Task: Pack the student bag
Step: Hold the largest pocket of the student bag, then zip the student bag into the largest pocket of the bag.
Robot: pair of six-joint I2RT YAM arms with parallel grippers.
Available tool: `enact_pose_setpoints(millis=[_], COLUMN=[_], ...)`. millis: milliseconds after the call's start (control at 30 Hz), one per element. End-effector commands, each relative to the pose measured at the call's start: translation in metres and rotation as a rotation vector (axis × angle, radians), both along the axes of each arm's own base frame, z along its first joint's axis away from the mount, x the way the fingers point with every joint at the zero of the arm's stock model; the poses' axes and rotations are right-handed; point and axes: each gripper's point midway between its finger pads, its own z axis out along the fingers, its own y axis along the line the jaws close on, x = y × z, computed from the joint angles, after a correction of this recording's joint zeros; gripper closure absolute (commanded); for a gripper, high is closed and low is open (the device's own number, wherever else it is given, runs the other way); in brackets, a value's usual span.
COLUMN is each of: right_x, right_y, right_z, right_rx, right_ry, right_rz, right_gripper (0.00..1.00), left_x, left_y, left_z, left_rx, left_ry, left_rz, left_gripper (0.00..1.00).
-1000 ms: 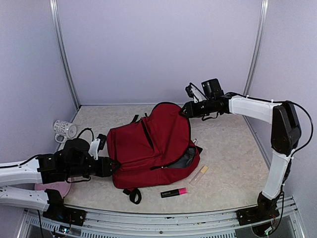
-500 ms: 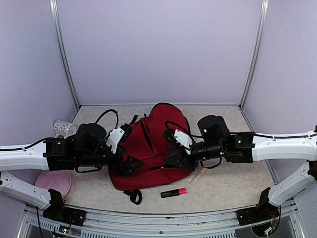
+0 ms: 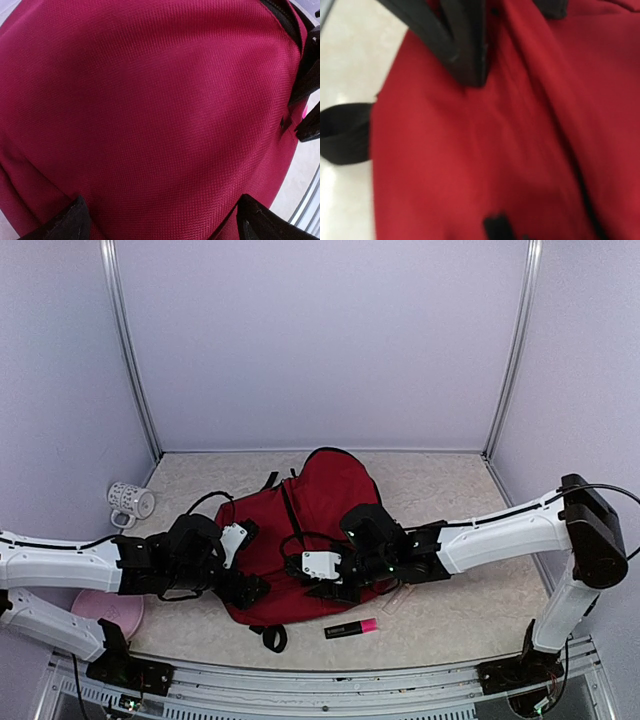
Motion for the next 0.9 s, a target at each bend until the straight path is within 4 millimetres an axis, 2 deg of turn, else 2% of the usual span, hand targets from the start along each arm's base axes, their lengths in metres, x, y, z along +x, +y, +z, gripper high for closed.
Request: enact_pose_setpoints(millis=[0,67,133,300,433,467,567,667,800,867], right_x=[0.019,0.022,0.025,0.035,0.039,0.044,0.052,0.056,0.053,0.051], right_y=[0.016,0.016,0.015,0.000,-0.012,-0.015,-0.015,-0.011,-0.007,-0.004], right_z=[0.011,0.005,-0.002,-0.025,-0.036,-0.037,-0.032,-0.025,-0.016,-0.007], right_rx=[-0.005,-0.031,-0.067,-0.195,-0.273,-0.292,-0.298,-0.276,-0.250,-0.220], right_ry=[-0.108,-0.120,-0.137,-0.218,-0.267,-0.288,-0.321,-0.333,-0.329,-0.309], right_rz=[-0.002,-0.007,-0.009,-0.027,-0.025,-0.046,-0.077,-0.092,-0.099,-0.103], right_gripper=[0.58,0.59,0.60,0.56,0.56,0.58,0.70,0.85,1.00,1.00], left_x=[0.015,0.015,0.011,0.001,0.000,0.000,-0.001,-0.001,-0.002,-0.001], left_y=[-0.010,-0.013,-0.019,-0.026,-0.025,-0.025,-0.025,-0.023,-0.021,-0.020], left_z=[0.014,0.009,0.004,0.000,0.008,0.011,0.020,0.025,0.030,0.031], left_rx=[-0.055,-0.042,-0.042,-0.071,-0.094,-0.102,-0.136,-0.154,-0.170,-0.170], left_ry=[-0.054,-0.040,-0.013,0.026,0.010,0.003,-0.019,-0.032,-0.042,-0.044], left_rz=[0.011,0.001,-0.036,-0.091,-0.087,-0.087,-0.089,-0.085,-0.079,-0.070], left_gripper=[0.01,0.04,0.12,0.45,0.80,0.86,0.93,0.95,0.97,0.99])
